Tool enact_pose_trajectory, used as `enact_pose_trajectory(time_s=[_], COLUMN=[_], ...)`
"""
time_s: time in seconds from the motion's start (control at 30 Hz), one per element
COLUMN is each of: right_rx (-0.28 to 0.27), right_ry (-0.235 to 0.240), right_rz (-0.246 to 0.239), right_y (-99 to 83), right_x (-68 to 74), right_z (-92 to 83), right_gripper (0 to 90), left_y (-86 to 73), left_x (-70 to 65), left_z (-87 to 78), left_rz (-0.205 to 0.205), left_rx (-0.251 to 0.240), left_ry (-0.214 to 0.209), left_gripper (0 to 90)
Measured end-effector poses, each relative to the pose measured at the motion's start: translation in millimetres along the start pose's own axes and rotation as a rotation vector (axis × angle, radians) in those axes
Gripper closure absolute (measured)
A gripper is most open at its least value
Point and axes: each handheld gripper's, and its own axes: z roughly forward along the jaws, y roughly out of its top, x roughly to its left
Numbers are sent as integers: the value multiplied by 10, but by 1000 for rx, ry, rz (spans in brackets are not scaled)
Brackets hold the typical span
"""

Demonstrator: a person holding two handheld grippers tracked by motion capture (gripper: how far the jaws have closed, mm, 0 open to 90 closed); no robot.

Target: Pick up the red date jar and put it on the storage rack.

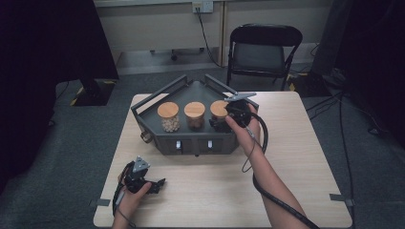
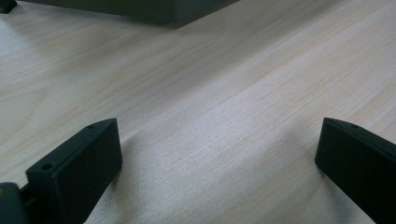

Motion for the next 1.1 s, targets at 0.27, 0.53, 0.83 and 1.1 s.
enact_pose_trajectory(time_s=[0.27,0.53,0.83,1.1], right_rx=[-31,-38,-58,-64], right_ry=[8,13,6,15], right_rz=[-3,-12,8,5], right_y=[-115,-288,-502,-700], right_x=[8,-28,-119,-142], right_z=[-152,-331,-517,-598], right_gripper=[15,14,14,13], left_y=[-1,0,1,0], left_x=[0,0,0,0], left_z=[0,0,0,0], left_rz=[0,0,1,0], left_rx=[0,0,1,0], left_ry=[0,0,0,0], left_gripper=[1,1,1,1])
